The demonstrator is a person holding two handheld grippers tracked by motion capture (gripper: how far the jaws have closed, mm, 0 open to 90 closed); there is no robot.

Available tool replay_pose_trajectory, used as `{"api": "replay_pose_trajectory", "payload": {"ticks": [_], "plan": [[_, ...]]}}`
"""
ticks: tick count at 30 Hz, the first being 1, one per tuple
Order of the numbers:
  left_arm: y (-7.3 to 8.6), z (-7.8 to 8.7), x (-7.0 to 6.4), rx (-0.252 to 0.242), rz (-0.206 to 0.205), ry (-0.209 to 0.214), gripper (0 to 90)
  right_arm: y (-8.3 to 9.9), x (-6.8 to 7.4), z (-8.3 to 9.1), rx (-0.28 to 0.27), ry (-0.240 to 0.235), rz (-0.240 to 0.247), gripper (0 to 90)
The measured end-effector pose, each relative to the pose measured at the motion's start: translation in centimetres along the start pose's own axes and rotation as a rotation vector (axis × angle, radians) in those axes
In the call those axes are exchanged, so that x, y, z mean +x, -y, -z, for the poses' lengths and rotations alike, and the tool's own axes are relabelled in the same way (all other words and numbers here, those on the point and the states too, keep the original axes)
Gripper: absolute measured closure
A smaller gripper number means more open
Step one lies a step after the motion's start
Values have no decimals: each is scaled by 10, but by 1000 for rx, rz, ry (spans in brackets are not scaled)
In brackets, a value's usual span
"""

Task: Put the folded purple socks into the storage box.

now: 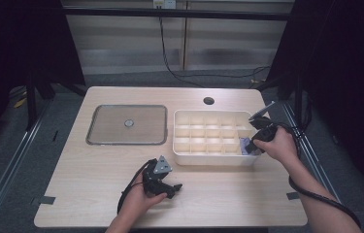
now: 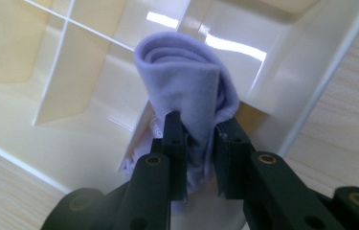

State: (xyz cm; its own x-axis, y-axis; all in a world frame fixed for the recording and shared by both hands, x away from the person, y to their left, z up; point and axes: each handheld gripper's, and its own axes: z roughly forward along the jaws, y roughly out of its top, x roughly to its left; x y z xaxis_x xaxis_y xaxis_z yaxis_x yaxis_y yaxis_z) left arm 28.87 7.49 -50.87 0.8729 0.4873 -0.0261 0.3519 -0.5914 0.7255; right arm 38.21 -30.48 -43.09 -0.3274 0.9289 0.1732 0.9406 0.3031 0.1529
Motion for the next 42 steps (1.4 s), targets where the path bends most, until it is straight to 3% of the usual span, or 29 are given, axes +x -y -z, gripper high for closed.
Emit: {"api": "replay_pose_trajectory", "payload": {"ticks": [4, 23, 33, 42], "plan": [[0, 0, 0, 0, 0, 0, 160, 0, 3, -2, 2, 27, 13, 775], [0, 0, 0, -1, 2, -1, 160, -1, 7, -2, 21, 51, 32, 749], [0, 0, 0, -1, 2, -1, 160, -3, 4, 1, 24, 1, 14, 691], [0, 0, 0, -1, 2, -1, 160, -5, 5, 13, 24, 1, 20, 662]]}}
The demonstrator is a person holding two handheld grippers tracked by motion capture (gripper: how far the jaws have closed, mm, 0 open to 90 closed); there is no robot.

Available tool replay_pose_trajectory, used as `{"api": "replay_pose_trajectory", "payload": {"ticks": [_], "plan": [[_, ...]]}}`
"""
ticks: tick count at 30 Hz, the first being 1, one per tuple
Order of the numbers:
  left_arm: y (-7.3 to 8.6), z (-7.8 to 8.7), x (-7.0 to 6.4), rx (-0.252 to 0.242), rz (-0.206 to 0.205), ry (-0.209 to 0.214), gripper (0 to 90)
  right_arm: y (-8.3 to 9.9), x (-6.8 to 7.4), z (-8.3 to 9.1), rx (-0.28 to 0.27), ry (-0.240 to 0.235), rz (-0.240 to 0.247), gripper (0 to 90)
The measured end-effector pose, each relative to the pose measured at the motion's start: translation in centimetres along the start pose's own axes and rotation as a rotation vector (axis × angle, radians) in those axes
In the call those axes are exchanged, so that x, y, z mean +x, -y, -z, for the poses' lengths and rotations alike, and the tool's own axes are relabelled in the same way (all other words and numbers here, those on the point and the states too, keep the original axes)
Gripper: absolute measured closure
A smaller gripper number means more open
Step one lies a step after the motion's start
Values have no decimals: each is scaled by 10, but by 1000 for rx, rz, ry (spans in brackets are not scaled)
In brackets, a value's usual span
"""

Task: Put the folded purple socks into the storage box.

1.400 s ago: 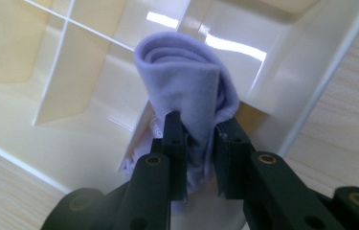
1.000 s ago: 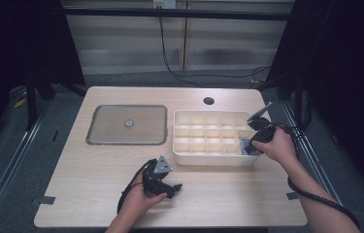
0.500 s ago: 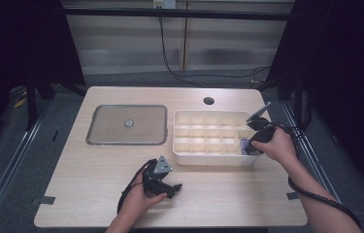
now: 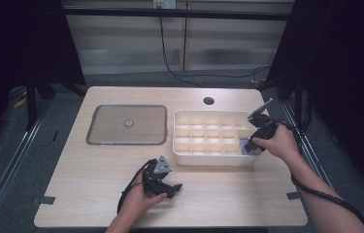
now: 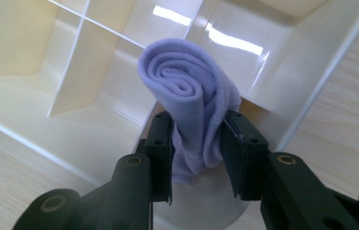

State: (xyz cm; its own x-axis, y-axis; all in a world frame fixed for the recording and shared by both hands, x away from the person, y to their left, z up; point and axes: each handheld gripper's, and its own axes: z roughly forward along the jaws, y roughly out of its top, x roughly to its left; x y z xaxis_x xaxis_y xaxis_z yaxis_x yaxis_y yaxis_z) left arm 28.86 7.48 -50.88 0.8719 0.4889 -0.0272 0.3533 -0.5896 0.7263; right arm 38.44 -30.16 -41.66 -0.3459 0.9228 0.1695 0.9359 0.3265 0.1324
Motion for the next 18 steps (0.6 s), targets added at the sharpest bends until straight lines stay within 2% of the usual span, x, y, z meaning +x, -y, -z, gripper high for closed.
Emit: {"api": "replay_pose_trajectory", "payload": {"ticks": [8, 18], "plan": [[0, -1, 0, -8, 8, 0, 160, -2, -1, 17, -13, 2, 0, 676], [0, 0, 0, -8, 6, -1, 160, -13, 3, 38, -24, 39, 21, 686]]}}
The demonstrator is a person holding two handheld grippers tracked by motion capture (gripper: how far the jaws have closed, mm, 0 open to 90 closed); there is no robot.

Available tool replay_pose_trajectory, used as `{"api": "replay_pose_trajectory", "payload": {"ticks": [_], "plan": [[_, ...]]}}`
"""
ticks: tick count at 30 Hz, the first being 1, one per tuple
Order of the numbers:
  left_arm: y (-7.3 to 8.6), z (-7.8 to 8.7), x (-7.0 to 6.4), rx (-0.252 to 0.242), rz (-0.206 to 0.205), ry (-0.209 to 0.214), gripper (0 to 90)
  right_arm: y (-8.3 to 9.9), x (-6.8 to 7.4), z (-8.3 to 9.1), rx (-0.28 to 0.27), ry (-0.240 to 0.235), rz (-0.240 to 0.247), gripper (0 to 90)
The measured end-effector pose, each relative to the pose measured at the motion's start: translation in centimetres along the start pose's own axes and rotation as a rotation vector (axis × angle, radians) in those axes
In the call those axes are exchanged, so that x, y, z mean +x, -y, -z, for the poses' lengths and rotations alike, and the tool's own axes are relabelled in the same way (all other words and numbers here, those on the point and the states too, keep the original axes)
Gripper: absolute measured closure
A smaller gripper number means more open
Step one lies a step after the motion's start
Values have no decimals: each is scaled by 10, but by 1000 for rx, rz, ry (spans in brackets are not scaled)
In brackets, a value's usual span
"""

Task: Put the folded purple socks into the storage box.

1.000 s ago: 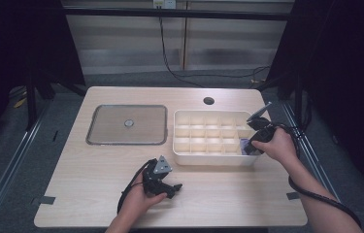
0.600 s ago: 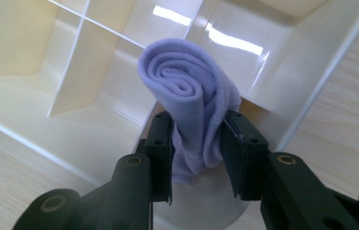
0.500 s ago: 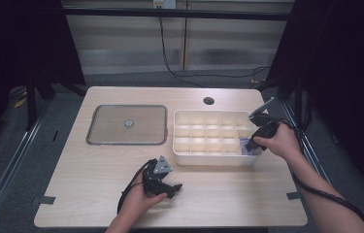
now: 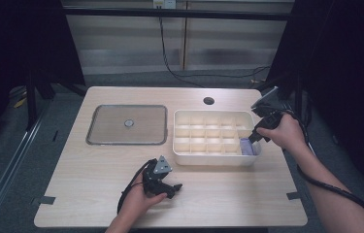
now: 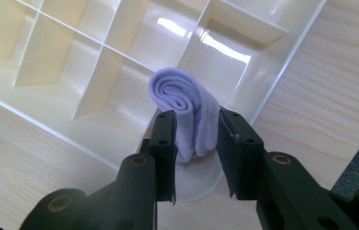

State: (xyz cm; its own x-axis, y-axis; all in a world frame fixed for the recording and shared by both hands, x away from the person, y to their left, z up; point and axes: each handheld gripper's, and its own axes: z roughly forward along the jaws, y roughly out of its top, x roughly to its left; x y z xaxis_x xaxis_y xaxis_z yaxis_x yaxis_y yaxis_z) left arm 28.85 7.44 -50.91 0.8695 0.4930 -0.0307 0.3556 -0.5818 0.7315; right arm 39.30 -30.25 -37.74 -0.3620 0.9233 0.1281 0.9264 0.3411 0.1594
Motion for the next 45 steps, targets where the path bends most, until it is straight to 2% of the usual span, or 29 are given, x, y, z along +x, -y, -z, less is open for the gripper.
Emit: {"api": "replay_pose_trajectory", "payload": {"ticks": [10, 18, 24, 30, 45], "plan": [[0, 0, 0, 1, 0, 1, 160, -13, 3, 11, 12, 19, 10, 702], [0, 0, 0, 5, -1, 2, 159, -20, 4, 14, 28, 28, 17, 810], [0, 0, 0, 5, -1, 2, 160, -22, 6, 8, 57, 41, 28, 900], [0, 0, 0, 1, 0, 0, 160, -24, 7, 0, 78, 45, 35, 900], [0, 0, 0, 0, 0, 1, 160, -26, 11, -19, 69, 20, 39, 900]]}}
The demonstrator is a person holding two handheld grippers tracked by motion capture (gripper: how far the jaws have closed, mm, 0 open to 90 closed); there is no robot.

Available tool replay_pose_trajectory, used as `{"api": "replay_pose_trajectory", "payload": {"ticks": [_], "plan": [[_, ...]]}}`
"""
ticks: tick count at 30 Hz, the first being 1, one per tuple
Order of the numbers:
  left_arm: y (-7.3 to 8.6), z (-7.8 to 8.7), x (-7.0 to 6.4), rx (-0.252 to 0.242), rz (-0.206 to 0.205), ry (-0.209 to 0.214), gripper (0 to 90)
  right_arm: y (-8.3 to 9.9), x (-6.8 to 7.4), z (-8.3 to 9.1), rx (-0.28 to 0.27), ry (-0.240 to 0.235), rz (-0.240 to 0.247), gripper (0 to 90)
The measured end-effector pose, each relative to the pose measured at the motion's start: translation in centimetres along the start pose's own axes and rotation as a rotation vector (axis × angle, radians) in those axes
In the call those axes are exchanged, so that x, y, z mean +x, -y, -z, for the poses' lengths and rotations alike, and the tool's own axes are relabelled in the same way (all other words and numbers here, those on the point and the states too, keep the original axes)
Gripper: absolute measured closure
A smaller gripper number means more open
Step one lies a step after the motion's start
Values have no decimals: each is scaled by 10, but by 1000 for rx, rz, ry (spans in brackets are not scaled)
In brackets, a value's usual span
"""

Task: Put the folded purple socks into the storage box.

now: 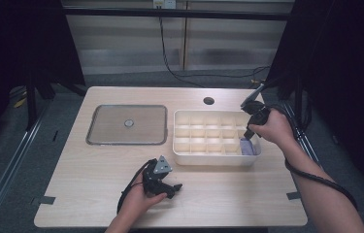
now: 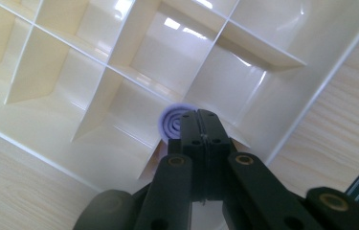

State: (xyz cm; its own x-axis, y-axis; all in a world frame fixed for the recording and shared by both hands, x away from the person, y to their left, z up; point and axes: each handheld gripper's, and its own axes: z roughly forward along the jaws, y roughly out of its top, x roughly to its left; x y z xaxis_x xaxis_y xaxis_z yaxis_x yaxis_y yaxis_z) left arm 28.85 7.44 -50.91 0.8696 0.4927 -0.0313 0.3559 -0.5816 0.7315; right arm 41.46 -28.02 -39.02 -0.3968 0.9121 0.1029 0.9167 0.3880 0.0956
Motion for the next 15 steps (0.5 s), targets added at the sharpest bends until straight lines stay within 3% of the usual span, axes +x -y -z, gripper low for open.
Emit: {"api": "replay_pose_trajectory", "payload": {"ticks": [15], "plan": [[0, 0, 0, 0, 2, -1, 160, 19, -3, -22, 20, -41, -11, 900]]}}
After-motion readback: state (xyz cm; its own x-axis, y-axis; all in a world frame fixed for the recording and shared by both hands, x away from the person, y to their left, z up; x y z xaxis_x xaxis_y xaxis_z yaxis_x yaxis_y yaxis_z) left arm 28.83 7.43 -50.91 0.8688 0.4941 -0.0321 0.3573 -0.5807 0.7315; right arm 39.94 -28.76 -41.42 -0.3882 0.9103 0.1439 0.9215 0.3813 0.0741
